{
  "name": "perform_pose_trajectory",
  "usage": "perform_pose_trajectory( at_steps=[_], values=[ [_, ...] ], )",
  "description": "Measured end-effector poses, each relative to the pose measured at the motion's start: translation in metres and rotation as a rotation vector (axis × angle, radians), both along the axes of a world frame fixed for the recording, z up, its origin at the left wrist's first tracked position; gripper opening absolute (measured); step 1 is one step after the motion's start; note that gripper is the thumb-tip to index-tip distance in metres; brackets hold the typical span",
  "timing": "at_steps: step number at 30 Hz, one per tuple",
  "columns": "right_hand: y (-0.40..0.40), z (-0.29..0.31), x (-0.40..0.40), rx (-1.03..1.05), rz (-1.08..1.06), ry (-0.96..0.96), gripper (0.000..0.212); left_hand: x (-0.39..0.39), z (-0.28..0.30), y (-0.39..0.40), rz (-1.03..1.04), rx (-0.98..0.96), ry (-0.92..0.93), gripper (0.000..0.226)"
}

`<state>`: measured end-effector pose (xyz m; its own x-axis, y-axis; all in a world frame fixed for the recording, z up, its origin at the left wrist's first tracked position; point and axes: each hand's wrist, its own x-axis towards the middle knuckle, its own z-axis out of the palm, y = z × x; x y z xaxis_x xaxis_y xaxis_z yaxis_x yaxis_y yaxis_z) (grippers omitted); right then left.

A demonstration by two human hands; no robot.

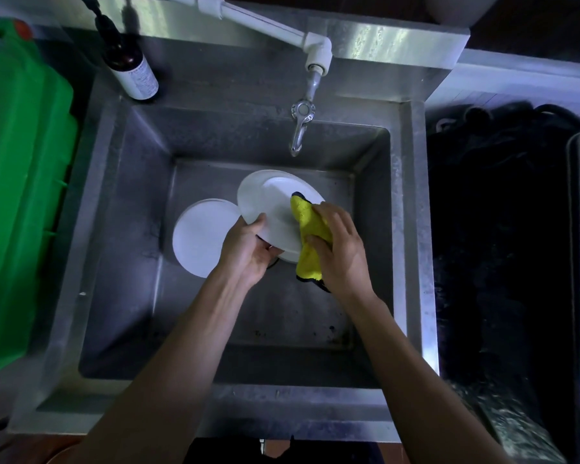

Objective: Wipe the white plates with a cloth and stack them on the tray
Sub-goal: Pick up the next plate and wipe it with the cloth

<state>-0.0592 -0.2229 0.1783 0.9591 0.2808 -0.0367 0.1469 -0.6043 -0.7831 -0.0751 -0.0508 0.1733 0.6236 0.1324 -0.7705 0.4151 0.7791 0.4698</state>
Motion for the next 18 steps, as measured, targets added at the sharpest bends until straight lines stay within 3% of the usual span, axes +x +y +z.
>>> perform_pose_trajectory(
  at_steps=[8,18],
  values=[
    [0.021,0.002,-0.012,-0.156,0.119,-0.035,0.046,-0.004,0.001,-0.003,-0.045,0.048,-0.059,0.032],
    [0.017,-0.015,-0.046,-0.103,-0.006,-0.038,0.041,-0.012,0.002,-0.002,0.050,-0.006,-0.113,0.029]
  ],
)
